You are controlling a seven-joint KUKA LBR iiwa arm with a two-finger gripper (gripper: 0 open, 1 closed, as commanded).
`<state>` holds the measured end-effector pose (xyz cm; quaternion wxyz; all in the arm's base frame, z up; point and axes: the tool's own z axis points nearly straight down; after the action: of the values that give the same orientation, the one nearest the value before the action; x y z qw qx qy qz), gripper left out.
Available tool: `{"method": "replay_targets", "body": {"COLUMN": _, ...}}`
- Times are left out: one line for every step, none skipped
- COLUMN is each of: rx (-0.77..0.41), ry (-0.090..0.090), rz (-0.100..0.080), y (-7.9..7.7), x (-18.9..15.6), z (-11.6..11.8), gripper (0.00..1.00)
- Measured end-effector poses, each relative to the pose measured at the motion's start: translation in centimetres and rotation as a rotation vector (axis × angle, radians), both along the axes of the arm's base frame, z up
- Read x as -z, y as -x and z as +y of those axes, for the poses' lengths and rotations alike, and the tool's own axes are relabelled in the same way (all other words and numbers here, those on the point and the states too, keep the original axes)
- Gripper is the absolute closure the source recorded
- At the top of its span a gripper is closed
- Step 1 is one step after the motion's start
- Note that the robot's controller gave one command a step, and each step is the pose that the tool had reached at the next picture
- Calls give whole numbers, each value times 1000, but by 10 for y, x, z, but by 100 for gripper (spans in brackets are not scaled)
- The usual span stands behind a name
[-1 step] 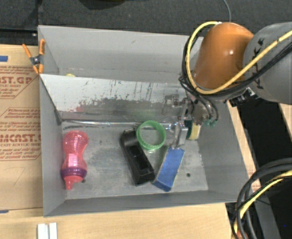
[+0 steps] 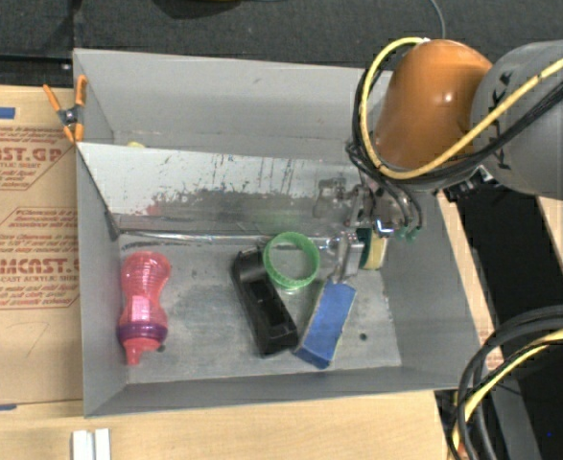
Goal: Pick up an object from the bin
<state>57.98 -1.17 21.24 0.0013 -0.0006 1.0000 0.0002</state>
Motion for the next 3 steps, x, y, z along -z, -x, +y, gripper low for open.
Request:
{"method": "replay_targets", "body": {"rx": -292, "ry": 0, "rz": 1, "y": -5, "x": 130, "z": -1, "gripper": 0}}
{"method": "replay_targets", "body": {"rx": -85, "ry": 0, "rz": -11, "y": -15, "x": 52, "z": -5, "gripper": 0}}
{"method": "replay_targets", "body": {"rx": -306, "ry": -3, "rz": 13, "y": -4, "x": 134, "z": 1, "gripper": 0}}
